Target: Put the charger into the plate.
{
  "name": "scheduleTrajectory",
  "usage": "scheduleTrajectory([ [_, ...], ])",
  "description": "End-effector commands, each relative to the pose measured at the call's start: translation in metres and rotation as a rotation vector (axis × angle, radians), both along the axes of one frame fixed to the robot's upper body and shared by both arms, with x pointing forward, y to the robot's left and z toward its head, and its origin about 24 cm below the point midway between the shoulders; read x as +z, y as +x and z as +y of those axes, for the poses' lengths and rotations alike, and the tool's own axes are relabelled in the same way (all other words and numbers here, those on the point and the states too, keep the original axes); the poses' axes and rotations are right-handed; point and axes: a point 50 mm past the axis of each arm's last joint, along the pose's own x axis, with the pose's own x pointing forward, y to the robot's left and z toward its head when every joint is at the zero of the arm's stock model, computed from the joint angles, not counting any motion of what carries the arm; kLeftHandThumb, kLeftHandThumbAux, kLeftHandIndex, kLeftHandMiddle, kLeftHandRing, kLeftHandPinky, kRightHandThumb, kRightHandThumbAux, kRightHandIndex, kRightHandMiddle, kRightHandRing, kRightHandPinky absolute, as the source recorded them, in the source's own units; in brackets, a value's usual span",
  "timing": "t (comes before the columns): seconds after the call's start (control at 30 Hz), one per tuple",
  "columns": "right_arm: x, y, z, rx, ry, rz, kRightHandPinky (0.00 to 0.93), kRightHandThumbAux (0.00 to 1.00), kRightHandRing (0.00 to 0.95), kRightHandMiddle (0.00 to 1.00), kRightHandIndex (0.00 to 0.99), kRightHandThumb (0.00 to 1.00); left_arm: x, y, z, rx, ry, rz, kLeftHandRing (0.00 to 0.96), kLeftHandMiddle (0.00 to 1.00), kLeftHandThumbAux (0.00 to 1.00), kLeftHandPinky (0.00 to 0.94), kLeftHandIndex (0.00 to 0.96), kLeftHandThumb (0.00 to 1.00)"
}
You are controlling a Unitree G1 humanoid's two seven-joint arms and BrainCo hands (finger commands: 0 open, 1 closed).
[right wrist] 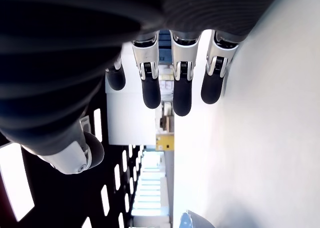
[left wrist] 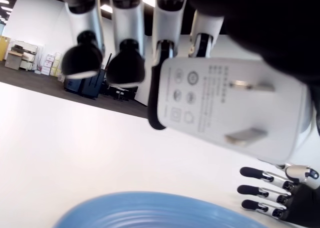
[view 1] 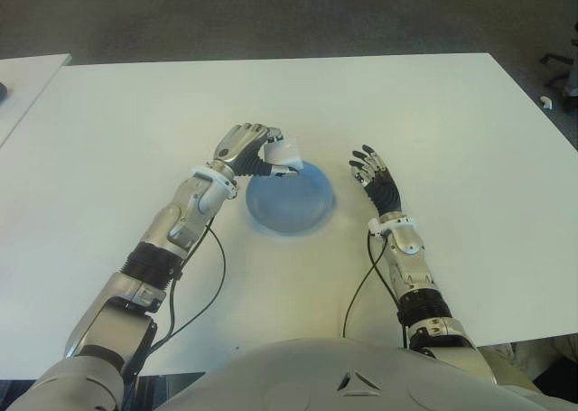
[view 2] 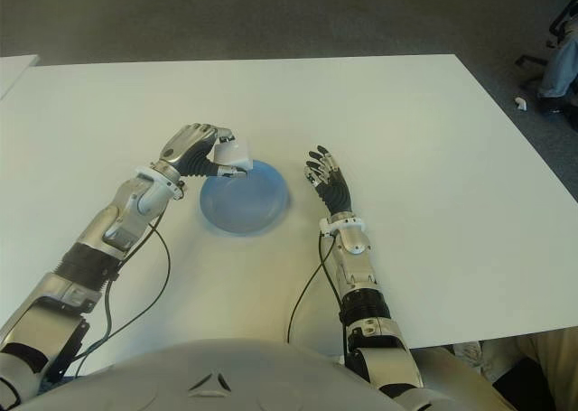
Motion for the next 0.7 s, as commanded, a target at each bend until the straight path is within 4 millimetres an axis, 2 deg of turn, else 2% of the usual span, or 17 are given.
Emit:
scheduleTrajectory([
  [0.03, -0.011, -0.007, 0.000, -0.009, 0.008, 0.057, 0.184, 0.618, 0.191, 0.174, 0.000, 0.000, -0.007, 0.001, -0.006, -0.023, 0.018, 0.033, 0.837, 0.838, 0.693, 0.834, 0.444, 0.752],
  [0.37, -0.010, -0.007, 0.000, -0.010, 0.011, 0.055, 0.190, 0.632, 0.194, 0.177, 0.000, 0.000, -0.020, -0.001, -0.008, -0.035, 0.014, 0.074, 0.841, 0.842, 0.693, 0.846, 0.444, 0.752],
  [0.7, -0.008, -0.008, 0.001, -0.007, 0.008, 0.051, 0.195, 0.638, 0.194, 0.176, 0.000, 0.000, -0.031, -0.002, -0.011, -0.045, 0.016, 0.114, 0.832, 0.834, 0.693, 0.807, 0.444, 0.750],
])
